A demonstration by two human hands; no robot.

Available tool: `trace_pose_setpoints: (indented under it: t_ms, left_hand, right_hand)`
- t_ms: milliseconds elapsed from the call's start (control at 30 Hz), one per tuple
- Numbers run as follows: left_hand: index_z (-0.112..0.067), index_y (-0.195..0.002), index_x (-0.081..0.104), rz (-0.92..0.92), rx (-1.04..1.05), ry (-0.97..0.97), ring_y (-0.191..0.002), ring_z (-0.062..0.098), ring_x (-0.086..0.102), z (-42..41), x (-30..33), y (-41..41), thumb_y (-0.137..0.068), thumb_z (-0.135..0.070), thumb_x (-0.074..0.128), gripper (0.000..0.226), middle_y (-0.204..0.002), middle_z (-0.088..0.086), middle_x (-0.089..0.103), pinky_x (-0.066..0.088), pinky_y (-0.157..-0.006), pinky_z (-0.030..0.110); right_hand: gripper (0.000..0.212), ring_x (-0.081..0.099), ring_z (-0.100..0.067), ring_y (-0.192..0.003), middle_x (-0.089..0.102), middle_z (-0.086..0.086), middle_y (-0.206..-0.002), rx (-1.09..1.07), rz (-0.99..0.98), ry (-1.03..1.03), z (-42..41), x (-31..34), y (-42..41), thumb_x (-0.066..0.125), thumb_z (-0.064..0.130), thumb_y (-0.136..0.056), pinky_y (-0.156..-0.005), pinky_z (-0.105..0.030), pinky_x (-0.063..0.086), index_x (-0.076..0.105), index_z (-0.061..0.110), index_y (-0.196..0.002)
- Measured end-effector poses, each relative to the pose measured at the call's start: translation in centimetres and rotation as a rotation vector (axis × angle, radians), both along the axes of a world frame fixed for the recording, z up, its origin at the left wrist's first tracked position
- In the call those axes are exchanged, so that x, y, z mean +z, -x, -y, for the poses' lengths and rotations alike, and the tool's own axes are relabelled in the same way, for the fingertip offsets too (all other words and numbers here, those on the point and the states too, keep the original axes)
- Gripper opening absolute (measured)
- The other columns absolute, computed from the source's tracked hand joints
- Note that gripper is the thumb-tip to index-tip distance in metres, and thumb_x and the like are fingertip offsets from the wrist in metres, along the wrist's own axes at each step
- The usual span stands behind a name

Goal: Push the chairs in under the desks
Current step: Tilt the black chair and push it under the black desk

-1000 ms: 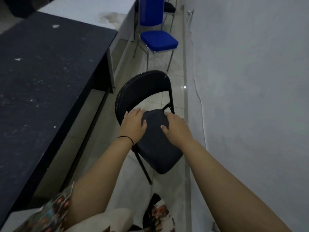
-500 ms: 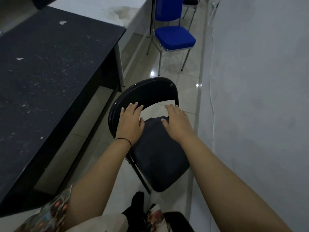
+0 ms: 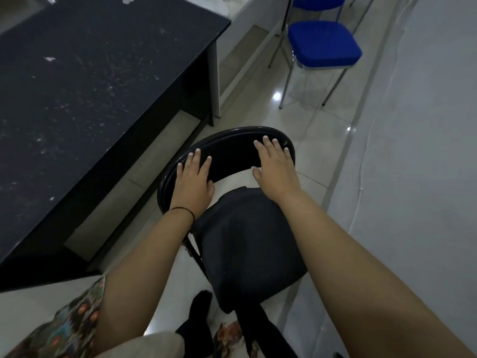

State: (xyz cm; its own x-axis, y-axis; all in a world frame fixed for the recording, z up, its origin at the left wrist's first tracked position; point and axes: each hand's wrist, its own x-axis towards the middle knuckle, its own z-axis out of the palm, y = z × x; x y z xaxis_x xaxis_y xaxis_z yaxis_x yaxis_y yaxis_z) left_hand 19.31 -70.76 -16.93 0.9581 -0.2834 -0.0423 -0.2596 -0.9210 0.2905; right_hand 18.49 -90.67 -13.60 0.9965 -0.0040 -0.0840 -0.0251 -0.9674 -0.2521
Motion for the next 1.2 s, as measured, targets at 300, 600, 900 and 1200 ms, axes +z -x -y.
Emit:
trace_pose_setpoints:
  t_ms: [300, 600, 900, 1200]
  left_hand:
    - [-0.010, -0.147, 0.022, -0.008, 0.129, -0.046, -0.144, 0.024, 0.007, 1.6, -1.9, -1.9, -0.093, -0.017, 0.047, 0.060, -0.156, 0.011, 0.012, 0.002, -0.117, 0.044]
    - [-0.010, -0.149, 0.007, 0.011, 0.132, -0.222, -0.144, 0.020, 0.005, 0.7, -3.7, -2.4, -0.087, -0.006, 0.054, 0.078, -0.157, 0.006, 0.006, 0.005, -0.116, 0.043]
    - [-0.015, -0.146, -0.005, -0.036, 0.131, -0.197, -0.140, 0.010, -0.010, 0.2, -4.7, -3.7, -0.090, -0.009, 0.052, 0.081, -0.154, -0.003, -0.008, -0.003, -0.115, 0.037]
    - [-0.018, -0.149, 0.007, -0.067, 0.112, 0.018, -0.144, 0.015, -0.002, 1.0, -3.3, -10.1, -0.096, -0.027, 0.045, 0.066, -0.157, -0.001, 0.008, -0.005, -0.115, 0.037]
  right_hand:
    - [0.064, 0.006, -0.028, -0.147, 0.011, -0.010, -0.159, 0.178, -0.029, 0.080, 2.8, -2.6, -6.5, 0.047, 0.028, -0.097, -0.118, -0.047, 0.007, 0.016, 0.015, -0.151]
    - [0.063, 0.008, -0.030, -0.146, 0.017, -0.010, -0.157, 0.307, -0.055, 0.128, 2.6, -4.5, -10.0, 0.044, 0.032, -0.099, -0.119, -0.048, 0.006, 0.013, 0.015, -0.151]
    - [0.058, 0.044, -0.027, -0.124, 0.047, -0.008, -0.131, 0.316, 0.118, 0.142, 3.5, -6.6, -10.6, 0.054, 0.025, -0.092, -0.111, -0.046, 0.028, 0.033, 0.015, -0.145]
    - [0.067, 0.037, -0.026, -0.131, 0.040, -0.008, -0.142, 0.218, 0.114, 0.122, 4.0, -7.2, -10.6, 0.053, 0.027, -0.093, -0.114, -0.043, 0.026, 0.021, 0.014, -0.150]
